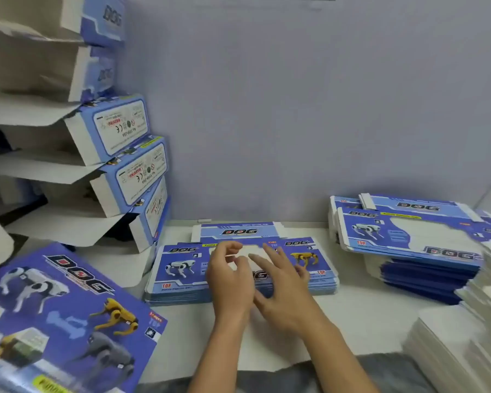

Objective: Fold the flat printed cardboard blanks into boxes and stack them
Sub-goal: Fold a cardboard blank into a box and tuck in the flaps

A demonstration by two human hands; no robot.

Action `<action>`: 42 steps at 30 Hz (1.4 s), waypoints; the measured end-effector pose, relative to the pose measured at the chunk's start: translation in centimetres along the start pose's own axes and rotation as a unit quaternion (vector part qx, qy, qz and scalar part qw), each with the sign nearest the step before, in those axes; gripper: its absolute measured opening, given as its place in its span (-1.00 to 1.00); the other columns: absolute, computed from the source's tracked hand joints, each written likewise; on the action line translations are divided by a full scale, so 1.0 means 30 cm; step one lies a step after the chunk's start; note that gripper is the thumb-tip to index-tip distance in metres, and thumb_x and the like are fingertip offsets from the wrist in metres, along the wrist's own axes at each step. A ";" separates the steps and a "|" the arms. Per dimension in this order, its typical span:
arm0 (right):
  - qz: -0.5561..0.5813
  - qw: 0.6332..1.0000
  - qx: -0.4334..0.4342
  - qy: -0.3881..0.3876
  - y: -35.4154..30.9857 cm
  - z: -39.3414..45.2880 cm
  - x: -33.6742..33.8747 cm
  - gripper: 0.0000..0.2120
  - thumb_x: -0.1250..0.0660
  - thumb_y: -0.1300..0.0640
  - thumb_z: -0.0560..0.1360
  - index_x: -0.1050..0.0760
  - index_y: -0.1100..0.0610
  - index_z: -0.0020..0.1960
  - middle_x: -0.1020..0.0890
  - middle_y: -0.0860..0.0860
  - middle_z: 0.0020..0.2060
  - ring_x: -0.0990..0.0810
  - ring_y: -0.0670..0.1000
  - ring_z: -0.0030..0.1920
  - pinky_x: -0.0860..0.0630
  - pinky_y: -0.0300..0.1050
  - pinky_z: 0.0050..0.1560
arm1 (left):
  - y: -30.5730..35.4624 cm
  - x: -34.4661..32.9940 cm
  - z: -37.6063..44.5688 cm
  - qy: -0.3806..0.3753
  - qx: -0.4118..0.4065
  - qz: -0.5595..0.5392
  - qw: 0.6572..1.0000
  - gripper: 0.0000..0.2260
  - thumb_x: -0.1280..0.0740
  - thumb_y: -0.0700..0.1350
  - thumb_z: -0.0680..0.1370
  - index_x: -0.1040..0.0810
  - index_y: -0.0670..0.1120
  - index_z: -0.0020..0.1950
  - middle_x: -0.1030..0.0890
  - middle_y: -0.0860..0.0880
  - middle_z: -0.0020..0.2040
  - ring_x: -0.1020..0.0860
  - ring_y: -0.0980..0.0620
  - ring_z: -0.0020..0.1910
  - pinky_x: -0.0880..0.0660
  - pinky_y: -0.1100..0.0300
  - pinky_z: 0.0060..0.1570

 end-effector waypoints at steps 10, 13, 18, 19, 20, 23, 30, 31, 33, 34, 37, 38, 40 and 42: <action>-0.107 0.993 0.010 0.041 0.009 0.043 0.044 -0.56 -0.34 -0.25 0.50 -0.42 -0.30 0.36 -0.45 -0.22 0.39 -0.30 -0.10 0.45 -0.08 0.07 0.30 | 0.021 0.023 0.063 0.016 -0.041 0.054 0.998 -0.76 -0.29 -0.28 0.58 -0.52 0.06 -0.15 -0.58 0.18 -0.17 -0.54 0.20 -0.09 -0.40 0.49 -0.26; -0.102 0.994 0.011 0.034 0.018 0.049 0.068 -0.62 -0.26 -0.19 0.57 -0.38 -0.35 0.39 -0.43 -0.24 0.41 -0.33 -0.10 0.45 -0.11 0.08 0.36 | 0.110 0.041 0.036 0.059 -0.132 0.079 0.986 -0.80 -0.26 -0.29 0.57 -0.52 0.00 -0.12 -0.59 0.09 -0.17 -0.55 0.04 -0.07 -0.38 0.54 -0.21; -0.088 0.982 0.056 0.156 -0.023 0.041 0.170 -0.66 -0.25 0.09 0.60 -0.51 -0.25 0.28 -0.62 -0.20 0.16 -0.55 -0.04 0.20 -0.29 -0.03 0.11 | 0.304 0.097 -0.066 0.170 -0.364 0.096 0.911 -0.84 -0.17 -0.28 0.49 -0.53 -0.22 -0.04 -0.54 -0.09 -0.07 -0.43 -0.01 -0.02 -0.24 0.42 0.14; -0.078 0.977 0.058 0.190 -0.029 0.036 0.199 -0.66 -0.27 0.13 0.59 -0.55 -0.22 0.26 -0.67 -0.16 0.10 -0.60 0.02 0.12 -0.36 -0.03 0.05 | 0.323 0.114 -0.082 0.193 -0.388 0.089 0.897 -0.83 -0.19 -0.32 0.46 -0.52 -0.22 -0.02 -0.51 -0.14 -0.05 -0.41 0.00 0.03 -0.23 0.34 0.17; -0.069 0.971 0.059 0.221 -0.028 0.031 0.226 -0.67 -0.29 0.15 0.58 -0.57 -0.19 0.24 -0.70 -0.11 0.03 -0.63 0.08 0.03 -0.41 -0.03 -0.04 | 0.333 0.132 -0.095 0.215 -0.404 0.080 0.885 -0.80 -0.20 -0.34 0.43 -0.49 -0.19 0.01 -0.46 -0.13 -0.01 -0.37 0.05 0.08 -0.23 0.27 0.17; -0.015 0.947 0.079 0.311 -0.019 0.008 0.324 -0.77 -0.27 0.14 0.61 -0.62 -0.05 0.18 -0.70 0.00 -0.25 -0.62 0.15 -0.26 -0.41 -0.07 -0.31 | 0.331 0.160 -0.081 0.229 -0.393 0.047 0.889 -0.71 -0.23 -0.39 0.38 -0.41 -0.13 0.03 -0.34 -0.05 0.05 -0.35 0.03 0.05 -0.27 0.28 0.07; 0.250 0.858 0.108 0.435 -0.022 -0.077 0.567 -0.81 -0.18 -0.01 0.60 -0.45 0.06 -0.10 -0.65 -0.32 -0.21 -0.62 -0.21 -0.19 -0.46 -0.41 -0.39 | 0.150 0.092 0.085 0.061 -0.069 -0.093 0.991 -0.74 -0.24 -0.23 0.64 -0.43 0.18 0.08 -0.54 0.17 0.08 -0.58 0.26 0.01 -0.50 0.36 -0.26; 0.298 0.849 0.102 0.425 -0.013 -0.074 0.577 -0.79 -0.20 -0.04 0.60 -0.48 0.07 -0.07 -0.67 -0.29 -0.14 -0.65 -0.21 -0.15 -0.52 -0.41 -0.33 | 0.158 0.077 0.088 0.034 -0.068 -0.093 0.993 -0.76 -0.23 -0.17 0.66 -0.43 0.21 0.12 -0.56 0.21 0.08 -0.55 0.38 0.00 -0.47 0.45 -0.25; 0.362 0.849 0.078 0.375 0.010 -0.050 0.555 -0.86 -0.24 -0.03 0.64 -0.53 -0.01 0.03 -0.70 -0.22 -0.08 -0.69 -0.17 -0.11 -0.58 -0.34 -0.32 | 0.173 0.049 0.093 -0.017 -0.078 -0.098 0.992 -0.77 -0.18 -0.12 0.68 -0.42 0.25 0.15 -0.63 0.29 0.01 -0.58 0.40 -0.01 -0.48 0.51 -0.24; 0.379 0.856 0.064 0.345 0.022 -0.033 0.528 -0.89 -0.23 0.00 0.64 -0.54 -0.06 0.05 -0.69 -0.25 -0.09 -0.69 -0.19 -0.13 -0.57 -0.36 -0.35 | 0.181 0.044 0.097 -0.033 -0.077 -0.099 0.992 -0.75 -0.16 -0.13 0.69 -0.42 0.26 0.14 -0.65 0.32 -0.04 -0.62 0.34 -0.04 -0.50 0.49 -0.27; 0.432 0.861 0.027 0.268 0.057 0.003 0.435 -0.82 -0.22 0.06 0.64 -0.56 -0.16 0.00 -0.64 -0.41 -0.23 -0.66 -0.31 -0.21 -0.51 -0.41 -0.42 | 0.172 0.063 0.118 -0.034 -0.064 -0.057 0.996 -0.77 -0.20 -0.16 0.66 -0.46 0.21 0.07 -0.69 0.21 -0.15 -0.68 0.14 -0.17 -0.55 0.34 -0.38; 0.440 0.865 0.018 0.243 0.071 0.011 0.407 -0.76 -0.23 0.08 0.63 -0.59 -0.21 -0.07 -0.63 -0.43 -0.27 -0.65 -0.33 -0.23 -0.51 -0.41 -0.43 | 0.167 0.070 0.123 -0.033 -0.063 -0.034 0.997 -0.81 -0.22 -0.16 0.65 -0.48 0.16 0.02 -0.69 0.13 -0.19 -0.68 0.07 -0.23 -0.57 0.24 -0.41; 0.435 0.876 -0.002 0.209 0.094 0.028 0.363 -0.76 -0.24 0.05 0.62 -0.61 -0.22 -0.09 -0.67 -0.34 -0.22 -0.67 -0.28 -0.22 -0.52 -0.38 -0.43 | 0.147 0.084 0.129 -0.024 -0.045 -0.011 0.999 -0.85 -0.25 -0.16 0.64 -0.48 0.08 -0.06 -0.68 0.01 -0.24 -0.67 -0.06 -0.29 -0.60 0.03 -0.41; 0.425 0.884 -0.012 0.197 0.095 0.032 0.340 -0.86 -0.24 -0.04 0.60 -0.56 -0.08 -0.01 -0.69 -0.28 -0.20 -0.68 -0.25 -0.22 -0.50 -0.40 -0.43 | 0.115 0.085 0.127 -0.024 0.001 -0.036 0.999 -0.88 -0.26 -0.14 0.64 -0.46 0.08 -0.04 -0.70 0.00 -0.21 -0.70 -0.03 -0.29 -0.59 0.07 -0.45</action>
Point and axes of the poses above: each hand's wrist, its own z-axis towards the middle knuckle, its own x-axis out of the back of the hand, y = z × x, the point moved 9 cm from there along z, towards the middle knuckle
